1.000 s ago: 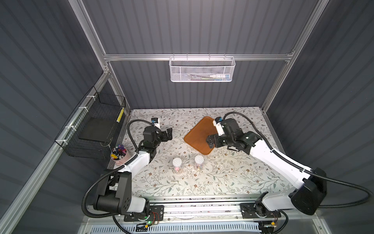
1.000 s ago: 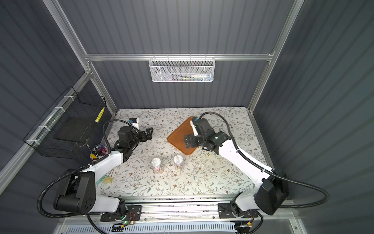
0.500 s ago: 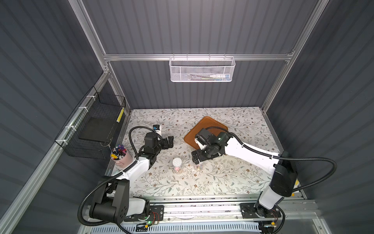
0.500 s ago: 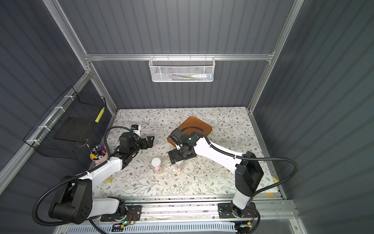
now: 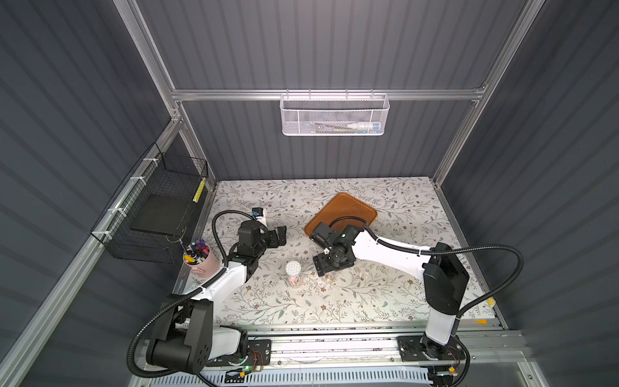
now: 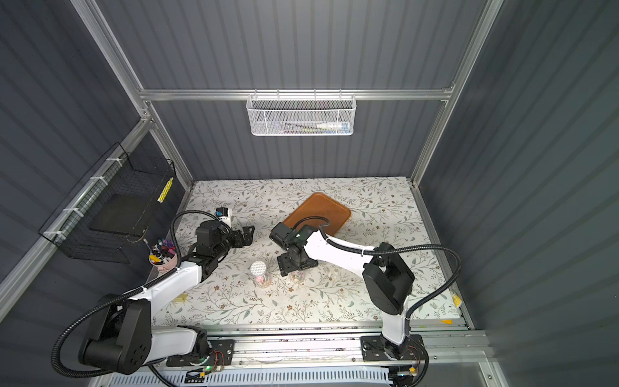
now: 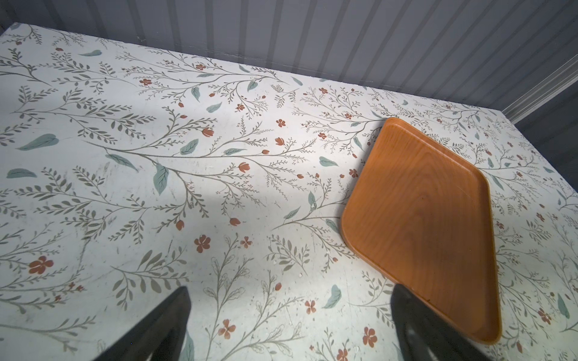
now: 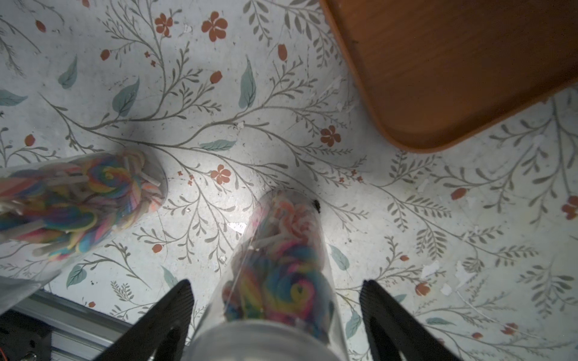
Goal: Pour the candies out of the jar
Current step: Pick up the jar from the center of the board.
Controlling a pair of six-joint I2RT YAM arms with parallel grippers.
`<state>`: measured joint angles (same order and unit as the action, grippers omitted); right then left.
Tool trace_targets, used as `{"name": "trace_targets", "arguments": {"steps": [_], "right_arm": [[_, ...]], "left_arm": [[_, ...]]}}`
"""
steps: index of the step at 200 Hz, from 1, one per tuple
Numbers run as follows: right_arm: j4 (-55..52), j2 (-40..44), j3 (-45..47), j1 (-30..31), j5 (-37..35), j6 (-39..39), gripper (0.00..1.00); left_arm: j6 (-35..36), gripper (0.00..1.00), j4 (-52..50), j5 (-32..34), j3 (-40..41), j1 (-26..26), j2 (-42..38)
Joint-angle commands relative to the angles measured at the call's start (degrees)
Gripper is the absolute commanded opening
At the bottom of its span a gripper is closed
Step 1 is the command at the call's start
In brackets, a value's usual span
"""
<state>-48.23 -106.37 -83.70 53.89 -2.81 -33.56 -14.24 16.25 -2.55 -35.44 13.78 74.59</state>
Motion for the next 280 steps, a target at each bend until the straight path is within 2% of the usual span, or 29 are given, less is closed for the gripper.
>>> {"name": "trace_targets", "arguments": {"steps": [1, 62, 97, 135, 171, 184, 221, 242, 280], "right_arm": [[-0.02, -0.04, -1.00, 0.08, 0.60, -0.76, 0.76], [-1.05, 2.03, -2.25, -0.09, 1.66, -0.01, 0.47], [-5.59, 5.30, -6.62, -4.38, 4.60, 5.68, 0.48], [-7.71, 9.95, -10.98, -16.19, 14.76, 15.09, 0.47], [-8.47, 8.47, -16.87, -25.60, 21.51, 20.79, 0.46], [-8.40, 7.83, -18.48, -27.87, 26.44, 21.88, 0.46], [-12.96, 5.38, -23.51, -29.51, 35.24, 27.33, 0.45], [-17.23, 3.66, -25.74, -29.49, 37.58, 31.16, 0.45], [-16.59, 4.17, -23.49, -29.77, 44.29, 32.64, 0.44]], "left_arm": [[0.18, 1.00, 0.45, 0.34, 0.37, -0.51, -1.51], [1.12, 1.00, -0.21, -3.52, -1.32, -0.42, -0.50], [1.35, 1.00, -0.71, -8.86, -3.61, 0.21, -0.24], [3.52, 1.00, 1.10, -18.29, -6.27, 3.44, 0.99], [10.75, 1.00, -3.93, -18.57, -11.44, 12.34, 2.41], [12.49, 1.00, -4.58, -20.00, -13.02, 14.99, 3.72], [14.19, 1.00, -2.55, -26.84, -15.79, 18.50, 7.66], [18.37, 1.00, -2.57, -28.53, -18.07, 20.42, 8.65], [20.56, 1.00, -4.23, -32.44, -22.67, 21.20, 12.35]]}}
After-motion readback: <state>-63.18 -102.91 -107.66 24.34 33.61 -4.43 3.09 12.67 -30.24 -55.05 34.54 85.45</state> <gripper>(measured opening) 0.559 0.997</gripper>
